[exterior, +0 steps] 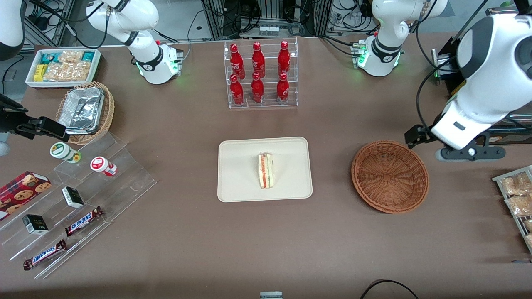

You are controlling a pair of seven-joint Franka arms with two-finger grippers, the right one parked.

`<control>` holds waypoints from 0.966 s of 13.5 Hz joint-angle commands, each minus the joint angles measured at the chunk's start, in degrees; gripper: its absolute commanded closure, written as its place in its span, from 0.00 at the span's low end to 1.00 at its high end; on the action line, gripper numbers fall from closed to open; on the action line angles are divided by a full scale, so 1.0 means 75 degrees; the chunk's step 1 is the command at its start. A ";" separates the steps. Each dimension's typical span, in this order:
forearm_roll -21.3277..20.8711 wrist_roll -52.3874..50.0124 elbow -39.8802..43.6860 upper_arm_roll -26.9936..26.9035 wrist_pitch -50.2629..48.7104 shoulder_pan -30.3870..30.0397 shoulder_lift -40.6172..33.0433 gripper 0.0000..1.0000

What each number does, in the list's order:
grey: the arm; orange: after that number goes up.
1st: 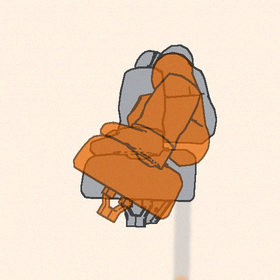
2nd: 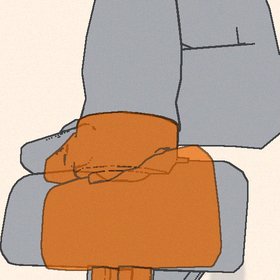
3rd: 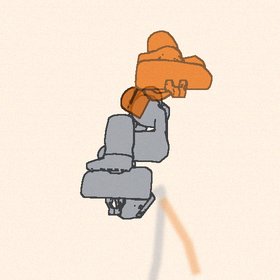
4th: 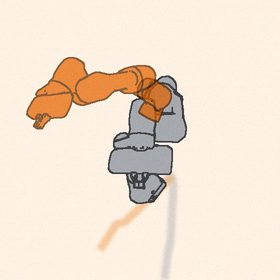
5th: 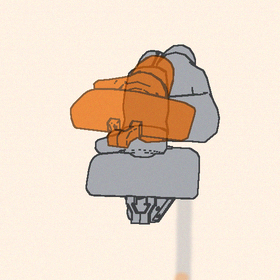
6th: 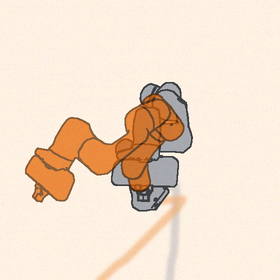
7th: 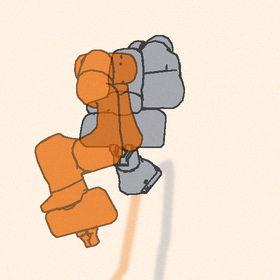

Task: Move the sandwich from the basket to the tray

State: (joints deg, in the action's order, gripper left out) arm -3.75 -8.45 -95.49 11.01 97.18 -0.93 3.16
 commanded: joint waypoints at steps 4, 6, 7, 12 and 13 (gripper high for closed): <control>0.0441 0.0400 -0.0219 -0.0657 -0.0370 0.0241 -0.0609 0.00; 0.0454 0.0412 -0.0031 -0.0974 -0.0569 0.0510 -0.0598 0.00; 0.0454 0.0412 0.0005 -0.1080 -0.0582 0.0546 -0.0586 0.00; 0.0442 0.0715 0.0344 -0.1432 -0.0840 0.0535 -0.0492 0.00; 0.0442 0.0717 0.0473 -0.1433 -0.0840 0.0535 -0.0434 0.00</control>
State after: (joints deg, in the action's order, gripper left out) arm -0.92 -4.62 -94.30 1.42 92.49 2.41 -0.57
